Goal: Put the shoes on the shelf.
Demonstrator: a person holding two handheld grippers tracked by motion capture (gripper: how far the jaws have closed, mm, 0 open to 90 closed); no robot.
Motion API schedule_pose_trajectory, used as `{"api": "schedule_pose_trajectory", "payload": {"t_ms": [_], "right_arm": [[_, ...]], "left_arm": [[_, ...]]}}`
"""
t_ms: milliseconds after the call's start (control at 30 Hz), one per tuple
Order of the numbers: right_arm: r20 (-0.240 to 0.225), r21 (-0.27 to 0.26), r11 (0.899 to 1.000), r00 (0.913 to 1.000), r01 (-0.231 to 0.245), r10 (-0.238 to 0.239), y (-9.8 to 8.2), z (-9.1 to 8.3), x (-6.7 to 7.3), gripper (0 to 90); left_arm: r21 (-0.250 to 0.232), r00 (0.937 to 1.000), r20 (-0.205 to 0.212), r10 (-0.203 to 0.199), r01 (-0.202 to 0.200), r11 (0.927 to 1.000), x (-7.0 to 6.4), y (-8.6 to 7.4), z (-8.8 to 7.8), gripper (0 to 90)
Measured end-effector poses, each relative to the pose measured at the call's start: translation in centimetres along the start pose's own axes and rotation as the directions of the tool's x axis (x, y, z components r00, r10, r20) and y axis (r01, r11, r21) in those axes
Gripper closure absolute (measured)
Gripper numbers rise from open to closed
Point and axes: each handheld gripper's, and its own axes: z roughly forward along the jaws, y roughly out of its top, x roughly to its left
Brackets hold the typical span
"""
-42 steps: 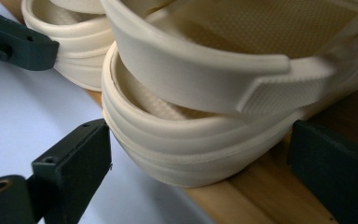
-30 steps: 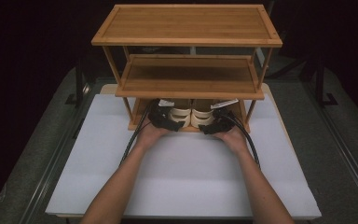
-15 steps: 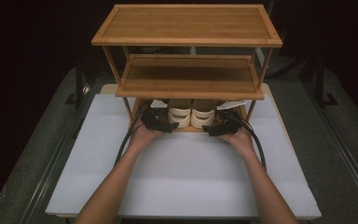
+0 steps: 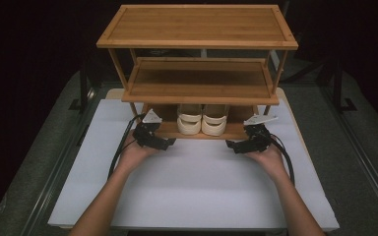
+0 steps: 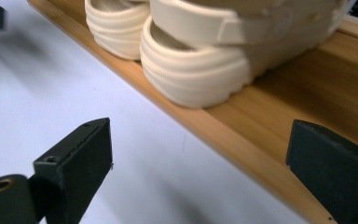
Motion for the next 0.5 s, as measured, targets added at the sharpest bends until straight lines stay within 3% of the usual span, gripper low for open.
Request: {"api": "schedule_pose_trajectory", "payload": {"t_ms": [333,500], "right_arm": [[0.019,0.014,1.0,0.9998,0.001,-0.002,-2.8,-3.3,-0.2,6.9],[0.056,0.021,1.0,0.9984,-0.001,-0.001,-4.4,-4.8,-0.3,5.7]], "left_arm": [[-0.004,0.9994,-0.034,0.001,-0.001,1.0,0.1,-3.0,-4.8,9.4],[-0.001,0.9985,-0.054,-0.007,0.007,1.0,0.3,-5.0,-6.9,9.4]]}}
